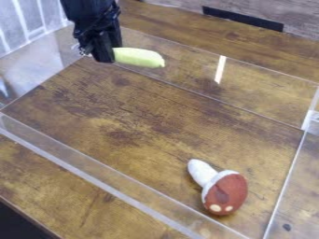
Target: Move the green spoon to the left
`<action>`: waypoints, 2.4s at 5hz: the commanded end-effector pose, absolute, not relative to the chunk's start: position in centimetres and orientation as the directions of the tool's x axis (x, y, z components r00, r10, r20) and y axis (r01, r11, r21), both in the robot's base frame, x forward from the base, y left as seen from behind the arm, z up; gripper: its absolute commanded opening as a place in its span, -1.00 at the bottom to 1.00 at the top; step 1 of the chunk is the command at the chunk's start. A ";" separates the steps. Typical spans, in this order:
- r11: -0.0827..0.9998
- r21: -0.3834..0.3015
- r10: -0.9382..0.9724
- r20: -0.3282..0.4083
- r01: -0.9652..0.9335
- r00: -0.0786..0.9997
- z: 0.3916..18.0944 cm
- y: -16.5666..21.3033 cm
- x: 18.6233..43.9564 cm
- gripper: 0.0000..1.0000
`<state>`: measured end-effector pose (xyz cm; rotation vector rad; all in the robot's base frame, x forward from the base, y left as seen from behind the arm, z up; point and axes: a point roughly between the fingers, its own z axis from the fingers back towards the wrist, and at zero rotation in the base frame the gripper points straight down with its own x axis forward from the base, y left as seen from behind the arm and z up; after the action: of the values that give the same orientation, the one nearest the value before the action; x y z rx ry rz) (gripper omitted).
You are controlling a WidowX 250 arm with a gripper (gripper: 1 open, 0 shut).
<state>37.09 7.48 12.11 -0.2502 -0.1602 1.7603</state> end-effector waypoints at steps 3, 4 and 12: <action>-0.247 -0.309 0.969 -0.062 -0.918 -0.240 11.9 10.4 37.6 -1.00; -0.256 -0.313 0.966 -0.060 -0.915 -0.250 10.8 11.4 38.2 -1.00; -0.252 -0.281 0.968 -0.089 -0.926 -0.236 9.7 14.3 40.2 -1.00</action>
<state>39.87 13.11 7.39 -0.2471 -0.1287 1.7988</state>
